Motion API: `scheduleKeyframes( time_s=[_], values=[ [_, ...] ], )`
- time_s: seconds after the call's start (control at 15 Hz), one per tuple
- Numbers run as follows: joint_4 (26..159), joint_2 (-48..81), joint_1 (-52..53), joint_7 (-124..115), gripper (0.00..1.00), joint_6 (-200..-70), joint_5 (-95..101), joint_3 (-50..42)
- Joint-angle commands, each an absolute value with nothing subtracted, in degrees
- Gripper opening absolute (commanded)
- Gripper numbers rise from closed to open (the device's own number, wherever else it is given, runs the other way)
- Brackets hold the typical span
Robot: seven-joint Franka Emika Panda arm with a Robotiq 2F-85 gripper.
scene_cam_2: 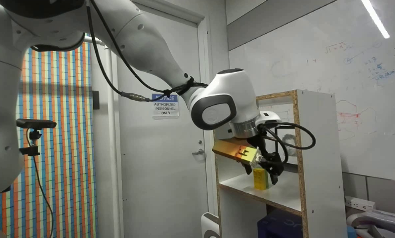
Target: Put the Lego's on top of the shelf
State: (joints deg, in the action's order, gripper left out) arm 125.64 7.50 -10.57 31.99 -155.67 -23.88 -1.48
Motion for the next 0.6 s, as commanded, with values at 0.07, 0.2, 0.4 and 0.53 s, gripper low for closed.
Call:
scheduleKeyframes(
  time_s=[0.07,0.2,0.4,0.53],
  values=[
    [130.27,5.27,-10.78,40.31,1.00,-161.25,-33.29,1.30],
    [130.18,6.09,-10.84,43.67,1.00,-163.04,-37.83,2.50],
    [128.83,7.68,-10.99,49.08,1.00,-166.03,-43.95,4.03],
    [128.09,8.31,-11.17,52.62,1.00,-167.19,-47.63,4.87]
  ],
)
